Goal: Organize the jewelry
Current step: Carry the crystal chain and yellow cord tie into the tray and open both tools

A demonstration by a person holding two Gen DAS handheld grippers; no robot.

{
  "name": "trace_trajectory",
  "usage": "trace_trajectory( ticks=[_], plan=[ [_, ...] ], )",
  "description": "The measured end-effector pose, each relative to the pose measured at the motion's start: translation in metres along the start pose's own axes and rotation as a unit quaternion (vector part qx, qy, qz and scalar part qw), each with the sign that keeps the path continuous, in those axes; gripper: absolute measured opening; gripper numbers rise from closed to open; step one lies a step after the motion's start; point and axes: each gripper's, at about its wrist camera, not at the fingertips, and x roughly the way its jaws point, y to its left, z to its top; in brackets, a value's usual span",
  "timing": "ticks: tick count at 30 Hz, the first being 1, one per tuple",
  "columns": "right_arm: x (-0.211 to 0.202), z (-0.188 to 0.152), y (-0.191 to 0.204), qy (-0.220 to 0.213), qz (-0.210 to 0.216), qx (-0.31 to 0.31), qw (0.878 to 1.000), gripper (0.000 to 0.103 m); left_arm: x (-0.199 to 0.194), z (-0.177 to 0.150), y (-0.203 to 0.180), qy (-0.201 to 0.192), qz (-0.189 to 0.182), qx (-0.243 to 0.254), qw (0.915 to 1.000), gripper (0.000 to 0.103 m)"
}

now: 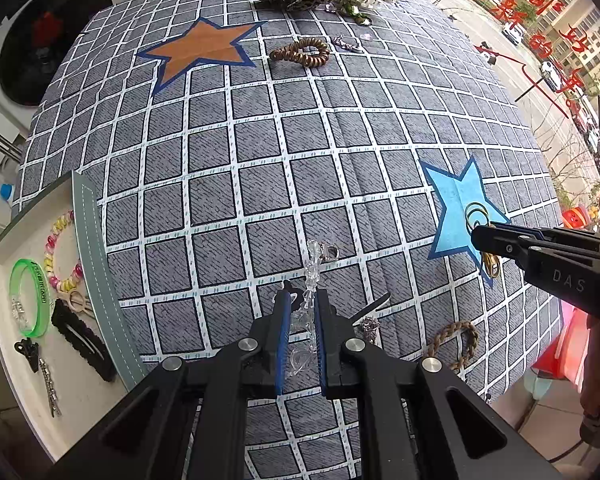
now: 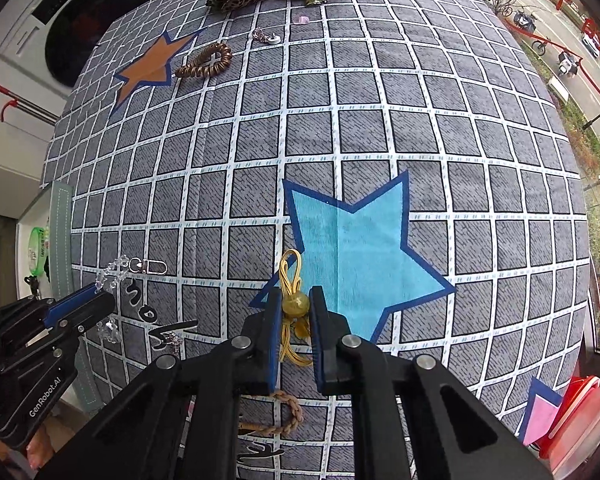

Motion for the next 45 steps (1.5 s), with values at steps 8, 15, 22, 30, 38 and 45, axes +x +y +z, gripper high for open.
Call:
trace_trajectory(
  ticks=[8, 15, 22, 30, 38, 45],
  plan=[
    [-0.029, -0.020, -0.037, 0.007, 0.007, 0.010, 1.000, 0.014, -0.010, -0.008, 0.003, -0.010, -0.008, -0.006, 0.9999, 0.019],
    [-0.036, -0.030, -0.033, 0.015, 0.006, 0.008, 1.000, 0.014, -0.022, -0.009, 0.011, -0.029, -0.011, -0.019, 0.9993, 0.019],
    [-0.040, -0.029, -0.014, 0.017, 0.009, -0.009, 1.000, 0.014, -0.039, -0.013, 0.027, -0.048, -0.008, -0.040, 0.9980, 0.019],
    [-0.048, -0.024, 0.022, 0.012, 0.020, -0.050, 0.998, 0.014, -0.056, -0.028, 0.056, -0.065, 0.002, -0.071, 0.9953, 0.019],
    [-0.052, -0.022, 0.073, 0.011, 0.041, -0.100, 0.994, 0.014, -0.073, -0.053, 0.100, -0.077, 0.021, -0.123, 0.9893, 0.019],
    [-0.049, -0.024, 0.125, 0.018, 0.064, -0.145, 0.987, 0.014, -0.080, -0.082, 0.139, -0.078, 0.040, -0.170, 0.9815, 0.019]
  ],
)
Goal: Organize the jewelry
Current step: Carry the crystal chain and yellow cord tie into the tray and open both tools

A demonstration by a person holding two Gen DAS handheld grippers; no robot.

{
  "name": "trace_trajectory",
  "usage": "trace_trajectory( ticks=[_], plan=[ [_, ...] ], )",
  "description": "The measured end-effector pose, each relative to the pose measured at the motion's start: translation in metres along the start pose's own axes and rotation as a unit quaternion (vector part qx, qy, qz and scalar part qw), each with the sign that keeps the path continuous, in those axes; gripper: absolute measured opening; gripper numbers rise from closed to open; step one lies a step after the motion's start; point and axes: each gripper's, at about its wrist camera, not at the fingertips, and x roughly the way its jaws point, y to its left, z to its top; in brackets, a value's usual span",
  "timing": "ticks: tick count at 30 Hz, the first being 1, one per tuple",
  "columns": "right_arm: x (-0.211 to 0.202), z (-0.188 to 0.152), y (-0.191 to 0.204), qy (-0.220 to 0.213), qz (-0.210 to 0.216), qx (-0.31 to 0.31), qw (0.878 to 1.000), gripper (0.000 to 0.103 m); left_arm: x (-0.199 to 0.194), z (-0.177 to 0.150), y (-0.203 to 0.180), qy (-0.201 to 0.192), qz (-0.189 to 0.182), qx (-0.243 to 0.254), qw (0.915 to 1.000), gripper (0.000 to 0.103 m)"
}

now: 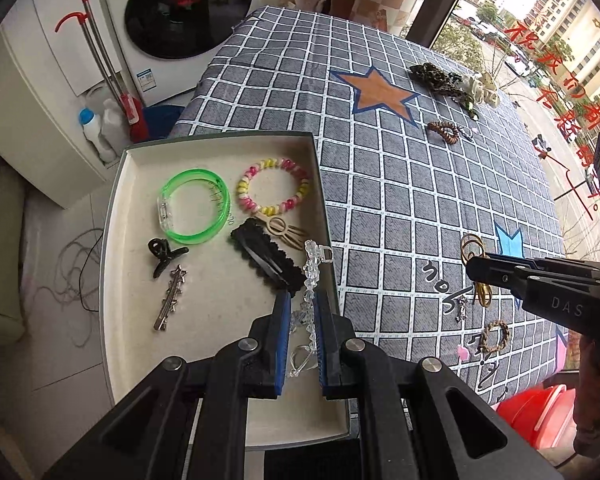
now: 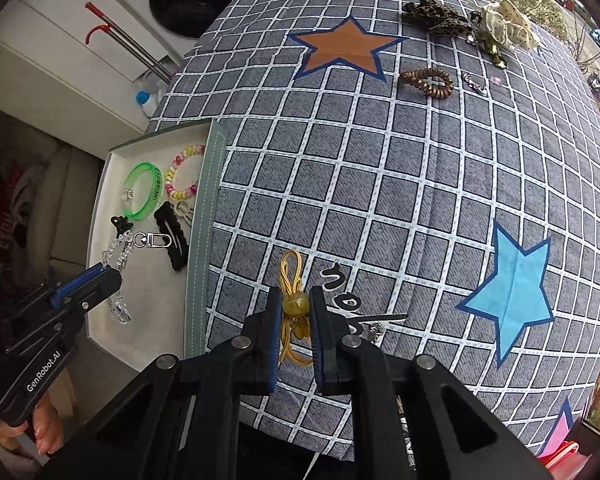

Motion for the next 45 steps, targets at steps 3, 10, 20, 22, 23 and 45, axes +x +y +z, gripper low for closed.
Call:
trace_trajectory(
  ticks=[3, 10, 20, 22, 23, 45],
  plan=[
    [0.005, 0.004, 0.023, 0.004, 0.010, -0.023, 1.000, 0.014, 0.001, -0.008, 0.018, 0.003, 0.007, -0.019, 0.9998, 0.019],
    [0.025, 0.009, 0.075, 0.025, 0.041, -0.063, 0.997, 0.014, 0.014, -0.029, 0.050, 0.020, 0.026, -0.054, 0.9980, 0.019],
    [0.070, 0.001, 0.121, 0.072, 0.063, -0.099, 0.990, 0.014, 0.037, -0.048, 0.081, 0.044, 0.045, -0.085, 0.9944, 0.019],
    [0.078, 0.001, 0.126, 0.078, 0.063, -0.106, 0.989, 0.014, 0.041, -0.049, 0.086, 0.045, 0.051, -0.089, 0.9938, 0.019],
    [0.082, 0.001, 0.129, 0.080, 0.061, -0.110, 0.989, 0.014, 0.044, -0.049, 0.088, 0.045, 0.053, -0.091, 0.9934, 0.019],
    [0.132, 0.031, 0.146, 0.097, 0.029, -0.140, 0.985, 0.015, 0.070, -0.045, 0.101, 0.058, 0.099, -0.089, 0.9894, 0.019]
  ],
)
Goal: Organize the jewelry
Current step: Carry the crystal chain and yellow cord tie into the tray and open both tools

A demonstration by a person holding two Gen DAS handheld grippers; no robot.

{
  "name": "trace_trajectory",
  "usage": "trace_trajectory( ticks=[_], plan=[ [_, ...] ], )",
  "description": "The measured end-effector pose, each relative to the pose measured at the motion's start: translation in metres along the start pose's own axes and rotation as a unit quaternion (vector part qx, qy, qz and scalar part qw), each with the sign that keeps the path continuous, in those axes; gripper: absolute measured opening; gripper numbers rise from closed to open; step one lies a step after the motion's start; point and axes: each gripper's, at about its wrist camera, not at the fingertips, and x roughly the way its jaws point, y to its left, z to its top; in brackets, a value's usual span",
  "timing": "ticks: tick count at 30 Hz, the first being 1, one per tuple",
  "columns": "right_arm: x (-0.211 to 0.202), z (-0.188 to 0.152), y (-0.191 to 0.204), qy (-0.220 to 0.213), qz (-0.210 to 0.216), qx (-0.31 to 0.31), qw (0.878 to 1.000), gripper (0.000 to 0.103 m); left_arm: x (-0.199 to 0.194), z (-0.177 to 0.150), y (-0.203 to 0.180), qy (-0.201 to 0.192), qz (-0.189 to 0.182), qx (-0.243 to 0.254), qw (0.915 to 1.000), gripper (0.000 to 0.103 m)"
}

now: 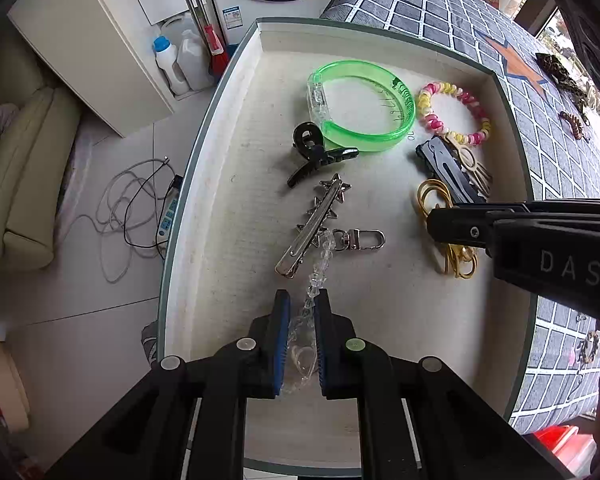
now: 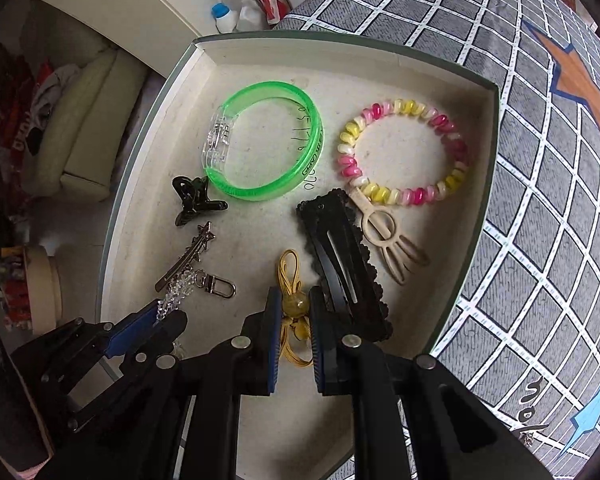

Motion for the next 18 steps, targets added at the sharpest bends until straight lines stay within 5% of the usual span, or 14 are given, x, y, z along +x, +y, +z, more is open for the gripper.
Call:
trace_trajectory(
  ticks=[5, 9, 18],
  plan=[
    [0.000, -0.001, 0.001, 0.004, 0.001, -0.006, 1.000, 0.019, -0.001, 0.001, -0.003, 0.004, 0.009, 0.006, 0.9999, 0.019],
    [0.001, 0.006, 0.013, -0.001, 0.001, -0.007, 1.000, 0.042, -0.002, 0.002, -0.007, 0.007, 0.015, 0.009, 0.9998, 0.019],
    [-0.026, 0.010, 0.004, -0.029, 0.014, 0.011, 0.999, 0.051, -0.007, -0.002, -0.014, 0.014, 0.028, 0.017, 0.9994, 0.019]
  ],
)
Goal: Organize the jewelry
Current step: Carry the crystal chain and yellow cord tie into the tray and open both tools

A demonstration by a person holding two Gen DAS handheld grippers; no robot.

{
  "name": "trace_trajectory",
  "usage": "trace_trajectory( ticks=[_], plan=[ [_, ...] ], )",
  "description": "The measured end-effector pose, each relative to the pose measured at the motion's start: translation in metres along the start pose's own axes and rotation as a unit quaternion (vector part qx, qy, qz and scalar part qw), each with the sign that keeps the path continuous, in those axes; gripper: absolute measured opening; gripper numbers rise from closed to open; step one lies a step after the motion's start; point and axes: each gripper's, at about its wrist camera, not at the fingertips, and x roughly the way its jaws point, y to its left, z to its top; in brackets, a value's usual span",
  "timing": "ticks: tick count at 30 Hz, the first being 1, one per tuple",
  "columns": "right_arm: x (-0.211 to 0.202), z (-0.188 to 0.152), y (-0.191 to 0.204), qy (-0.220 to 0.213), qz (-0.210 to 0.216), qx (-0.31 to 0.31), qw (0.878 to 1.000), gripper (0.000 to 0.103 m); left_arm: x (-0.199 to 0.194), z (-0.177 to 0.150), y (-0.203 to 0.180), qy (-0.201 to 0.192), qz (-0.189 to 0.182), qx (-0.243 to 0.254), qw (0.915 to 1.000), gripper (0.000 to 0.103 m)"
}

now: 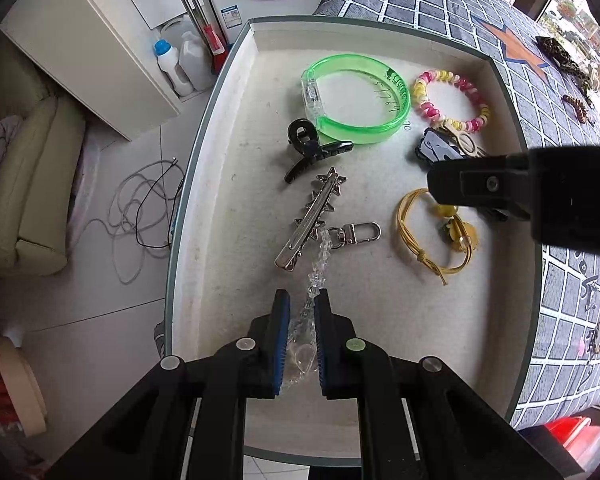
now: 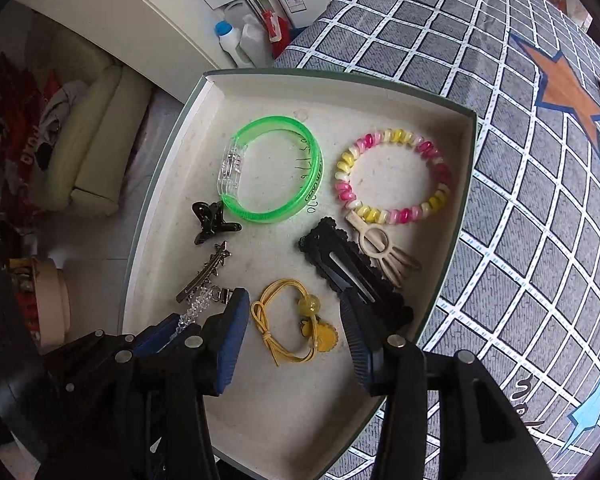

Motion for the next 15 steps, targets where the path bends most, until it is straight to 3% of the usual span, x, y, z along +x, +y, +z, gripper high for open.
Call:
trace_trajectory(
  ticks=[5, 6, 7, 8, 10, 15],
  plan=[
    [-0.022, 0.000, -0.006, -0.025, -0.013, 0.001, 1.000, 0.051, 0.002, 0.000, -0.004, 0.008, 0.004, 0.010, 0.9999, 0.021],
    [-0.026, 0.000, -0.007, -0.029, -0.015, 0.002, 0.999, 0.051, 0.001, 0.000, -0.005, 0.008, 0.007, 0.013, 0.9999, 0.029],
    [-0.030, -0.002, -0.010, -0.033, -0.016, 0.004, 0.999, 0.051, 0.000, 0.000, -0.005, 0.006, 0.010, 0.014, 0.9998, 0.068],
    [-0.034, -0.005, -0.011, -0.037, -0.018, 0.006, 0.999, 0.051, -0.004, 0.000, -0.006, -0.002, 0.016, 0.011, 0.9998, 0.099],
    [-0.044, -0.012, -0.014, -0.043, -0.020, 0.011, 0.999, 0.051, -0.012, -0.001, -0.007, -0.024, 0.019, 0.014, 0.9994, 0.101],
    [-0.056, -0.024, -0.032, -0.050, -0.025, 0.034, 0.998, 0.051, -0.015, 0.002, -0.014, -0.018, 0.024, 0.028, 0.9992, 0.101]
  ],
)
